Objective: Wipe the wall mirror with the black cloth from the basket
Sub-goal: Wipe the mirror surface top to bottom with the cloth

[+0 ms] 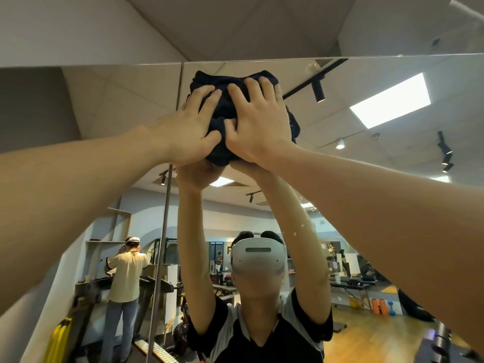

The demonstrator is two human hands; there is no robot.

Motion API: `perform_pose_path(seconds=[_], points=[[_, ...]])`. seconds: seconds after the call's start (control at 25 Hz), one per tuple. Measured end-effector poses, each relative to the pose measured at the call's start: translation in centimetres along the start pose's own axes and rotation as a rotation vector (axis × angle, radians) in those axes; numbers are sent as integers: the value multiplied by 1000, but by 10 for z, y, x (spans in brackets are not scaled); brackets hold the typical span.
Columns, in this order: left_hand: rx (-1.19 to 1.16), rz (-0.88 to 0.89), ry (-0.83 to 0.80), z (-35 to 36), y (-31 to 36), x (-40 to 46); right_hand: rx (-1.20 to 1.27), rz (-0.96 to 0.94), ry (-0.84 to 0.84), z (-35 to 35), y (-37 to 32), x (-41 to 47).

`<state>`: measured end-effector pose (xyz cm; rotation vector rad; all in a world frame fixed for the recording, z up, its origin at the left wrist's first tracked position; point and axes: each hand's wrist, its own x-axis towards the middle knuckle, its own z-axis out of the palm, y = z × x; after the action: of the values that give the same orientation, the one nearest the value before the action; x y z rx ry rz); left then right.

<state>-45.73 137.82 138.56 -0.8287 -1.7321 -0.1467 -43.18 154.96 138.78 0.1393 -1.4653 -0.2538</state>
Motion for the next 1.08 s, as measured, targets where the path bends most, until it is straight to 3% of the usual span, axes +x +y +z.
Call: perform_pose_path(seconds=[0.4,1.08], points=[[-44,-43,-2,-7,-53,-37,0,-37,10,19,-60,6],[-14,-57,36,22,-40,-111,7,-62,-76,9,-85,-65]])
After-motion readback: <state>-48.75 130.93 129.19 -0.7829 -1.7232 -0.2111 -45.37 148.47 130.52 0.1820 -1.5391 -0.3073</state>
